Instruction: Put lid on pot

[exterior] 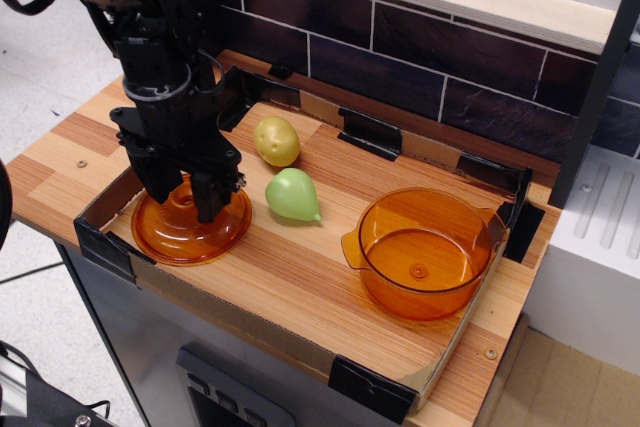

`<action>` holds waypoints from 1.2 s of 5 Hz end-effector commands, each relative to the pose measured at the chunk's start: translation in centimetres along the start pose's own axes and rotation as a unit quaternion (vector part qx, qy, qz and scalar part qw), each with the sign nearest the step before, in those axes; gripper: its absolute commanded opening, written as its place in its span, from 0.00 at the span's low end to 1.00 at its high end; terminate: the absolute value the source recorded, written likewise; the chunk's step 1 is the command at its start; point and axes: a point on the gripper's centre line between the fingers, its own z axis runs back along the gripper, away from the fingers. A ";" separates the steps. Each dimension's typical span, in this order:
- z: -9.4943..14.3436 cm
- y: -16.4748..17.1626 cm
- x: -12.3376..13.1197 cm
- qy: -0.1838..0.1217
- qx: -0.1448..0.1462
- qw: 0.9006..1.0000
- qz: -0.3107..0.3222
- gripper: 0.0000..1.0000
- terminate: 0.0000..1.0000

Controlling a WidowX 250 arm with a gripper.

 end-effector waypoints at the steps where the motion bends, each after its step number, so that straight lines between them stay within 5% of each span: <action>1: 3.1 1.3 0.8 0.007 -0.006 1.000 0.008 0.00 0.00; 3: 7.8 -0.8 1.4 0.021 -0.011 1.000 0.016 0.00 0.00; 6: 9.6 -8.4 3.1 -0.023 -0.048 0.998 0.019 0.00 0.00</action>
